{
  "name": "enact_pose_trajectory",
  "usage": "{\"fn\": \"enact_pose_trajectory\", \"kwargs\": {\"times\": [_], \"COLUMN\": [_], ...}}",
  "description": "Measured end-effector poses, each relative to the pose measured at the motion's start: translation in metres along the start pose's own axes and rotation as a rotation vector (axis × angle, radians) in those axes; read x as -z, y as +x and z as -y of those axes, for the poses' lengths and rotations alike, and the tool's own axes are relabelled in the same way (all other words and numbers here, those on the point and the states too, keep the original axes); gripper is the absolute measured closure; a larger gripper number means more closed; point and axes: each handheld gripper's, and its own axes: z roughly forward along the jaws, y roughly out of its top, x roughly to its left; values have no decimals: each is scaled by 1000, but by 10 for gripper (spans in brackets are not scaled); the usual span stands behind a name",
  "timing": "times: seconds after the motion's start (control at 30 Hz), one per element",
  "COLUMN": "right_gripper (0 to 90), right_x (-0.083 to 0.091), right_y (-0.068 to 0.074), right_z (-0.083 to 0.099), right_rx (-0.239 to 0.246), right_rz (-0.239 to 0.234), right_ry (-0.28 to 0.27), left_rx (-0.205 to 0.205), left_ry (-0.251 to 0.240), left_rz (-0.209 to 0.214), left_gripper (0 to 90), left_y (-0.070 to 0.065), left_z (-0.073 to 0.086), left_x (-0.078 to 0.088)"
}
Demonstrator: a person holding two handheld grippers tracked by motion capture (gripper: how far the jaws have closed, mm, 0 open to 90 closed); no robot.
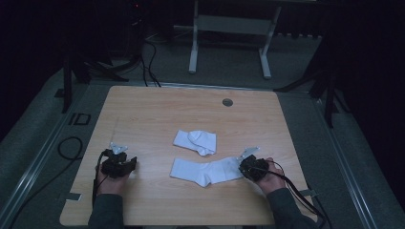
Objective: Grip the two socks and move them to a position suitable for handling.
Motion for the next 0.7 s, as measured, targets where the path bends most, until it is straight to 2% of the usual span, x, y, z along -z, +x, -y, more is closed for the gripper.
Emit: {"fn": "enact_pose_trajectory", "kwargs": {"times": [0.17, 0.37, 0.57, 0.7], "right_gripper": [877, 840, 837, 835], "right_x": [1, 3, 1, -4], "right_y": [8, 27, 40, 51], "right_z": [1, 0, -6, -20], "right_rx": [-2, -11, 7, 41], "right_rz": [-38, -120, -146, -168], "right_ry": [-6, -36, -52, -54], "left_rx": [-4, -6, -7, -9], "left_ry": [-2, 1, 3, 4], "left_rz": [-1, 1, 4, 3], "left_gripper": [568, 568, 568, 568], "left_y": [-1, -1, -1, -2], "left_z": [0, 0, 0, 0], "left_x": [0, 0, -1, -1]}}
